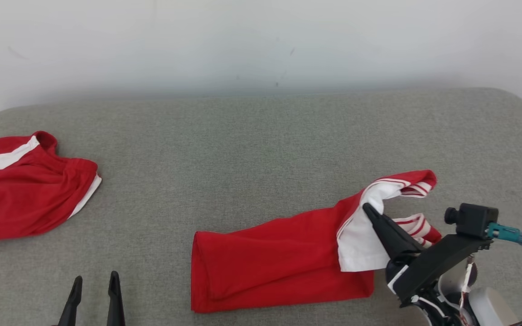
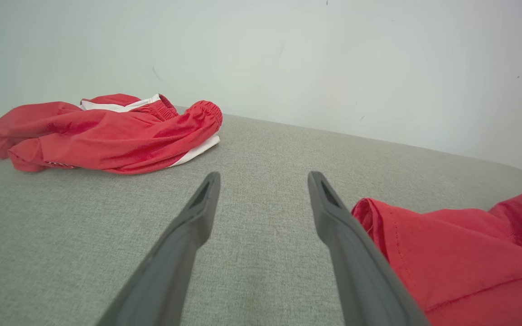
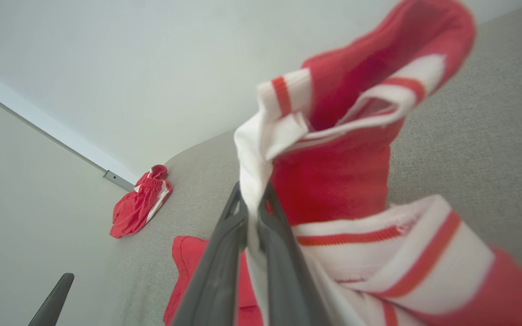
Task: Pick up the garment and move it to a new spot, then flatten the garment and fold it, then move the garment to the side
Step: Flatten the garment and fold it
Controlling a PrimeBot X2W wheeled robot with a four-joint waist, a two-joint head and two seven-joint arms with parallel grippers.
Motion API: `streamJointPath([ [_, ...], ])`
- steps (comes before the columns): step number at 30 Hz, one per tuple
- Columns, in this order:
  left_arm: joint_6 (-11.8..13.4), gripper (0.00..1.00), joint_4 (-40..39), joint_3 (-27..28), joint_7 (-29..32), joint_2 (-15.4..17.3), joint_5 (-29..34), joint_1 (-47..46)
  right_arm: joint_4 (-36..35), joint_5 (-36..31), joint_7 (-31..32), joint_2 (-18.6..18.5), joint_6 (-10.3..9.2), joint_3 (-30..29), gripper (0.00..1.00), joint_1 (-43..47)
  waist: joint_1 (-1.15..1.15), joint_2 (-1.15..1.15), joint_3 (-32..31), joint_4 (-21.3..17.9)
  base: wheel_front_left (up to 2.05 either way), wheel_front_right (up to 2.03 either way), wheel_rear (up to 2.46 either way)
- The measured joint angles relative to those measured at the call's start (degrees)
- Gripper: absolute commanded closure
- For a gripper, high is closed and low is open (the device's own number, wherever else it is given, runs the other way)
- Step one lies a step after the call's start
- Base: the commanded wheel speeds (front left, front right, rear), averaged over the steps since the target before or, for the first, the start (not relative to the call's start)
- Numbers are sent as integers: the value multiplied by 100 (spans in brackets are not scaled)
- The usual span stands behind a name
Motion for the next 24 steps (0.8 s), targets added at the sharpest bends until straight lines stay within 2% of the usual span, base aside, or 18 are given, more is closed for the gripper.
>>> streamJointPath([
  [6, -43, 0, 30, -78, 0, -45, 22, -6, -43, -45, 82, 165, 0, 422, 100, -41, 0, 0, -7, 145, 0, 0, 0],
  [24, -192, 0, 318, -423, 0, -188, 71, -257, 817, -503, -242, 758, 0, 1109, 100, -565, 0, 0, 108, 676, 0, 0, 0],
])
